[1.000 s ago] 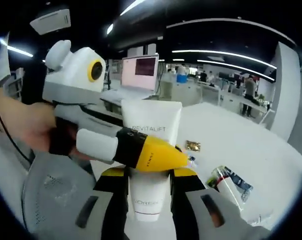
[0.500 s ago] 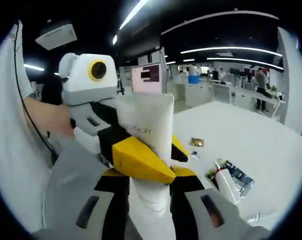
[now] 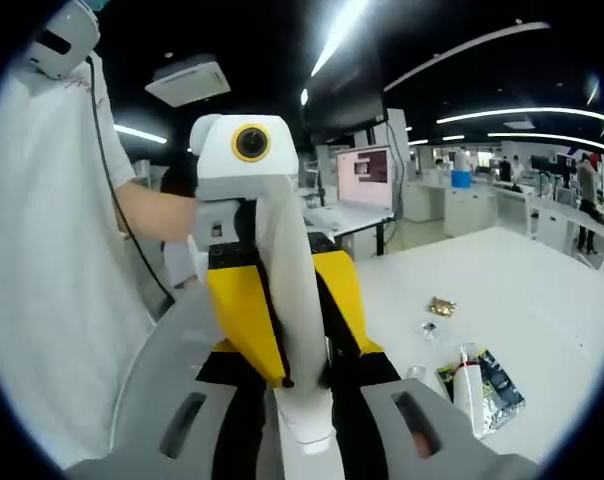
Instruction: Arrange the skincare products in the storage area until every visible bottle or jar stands upright without overlapping.
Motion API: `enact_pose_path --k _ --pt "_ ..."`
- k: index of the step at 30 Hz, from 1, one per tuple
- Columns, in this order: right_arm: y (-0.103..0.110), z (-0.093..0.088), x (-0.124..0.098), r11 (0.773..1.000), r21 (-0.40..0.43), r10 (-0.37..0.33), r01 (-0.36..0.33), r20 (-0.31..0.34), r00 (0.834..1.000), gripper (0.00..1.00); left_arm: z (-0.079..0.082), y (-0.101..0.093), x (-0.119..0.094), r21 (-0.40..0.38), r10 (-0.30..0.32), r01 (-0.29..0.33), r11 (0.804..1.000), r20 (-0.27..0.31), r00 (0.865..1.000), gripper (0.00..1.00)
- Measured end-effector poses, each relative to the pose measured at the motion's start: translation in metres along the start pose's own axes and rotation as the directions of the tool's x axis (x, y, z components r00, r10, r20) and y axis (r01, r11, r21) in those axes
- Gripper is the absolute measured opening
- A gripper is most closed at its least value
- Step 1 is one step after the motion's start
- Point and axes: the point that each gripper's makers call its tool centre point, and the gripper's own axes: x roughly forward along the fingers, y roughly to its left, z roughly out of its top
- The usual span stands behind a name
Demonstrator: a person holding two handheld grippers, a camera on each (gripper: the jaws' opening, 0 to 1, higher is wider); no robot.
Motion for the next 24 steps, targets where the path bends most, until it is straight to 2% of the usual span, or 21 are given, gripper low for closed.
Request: enact_pose_path --k 7,14,17,24 --pt "0.005 -0.014 -0.004 0.999 -0.044 -0.01 0.009 -0.02 1.0 0.22 -0.013 -0.008 0.011 0.013 -0.02 0.02 1.0 -0.041 0.999 0.11" --pt "0.005 -0.031 -0.011 0.998 -0.066 -0.026 0.021 -0.067 0.997 0.22 -0.025 -0.011 0.023 0.024 -0.012 0.013 1.0 -0.052 0.999 0.11" --pt "0.003 -0.041 -0.012 0.996 -0.084 -0.05 0.042 -0.102 0.994 0.21 -0.031 -0.008 0.026 0.015 0.012 -0.01 1.0 -0.083 0.996 0.14" --pt "-0.004 -0.051 -0.011 0.995 -0.069 -0.076 0.069 -0.106 0.992 0.2 -0.039 0.001 0.031 0.031 0.054 -0.05 0.998 -0.123 0.991 0.17"
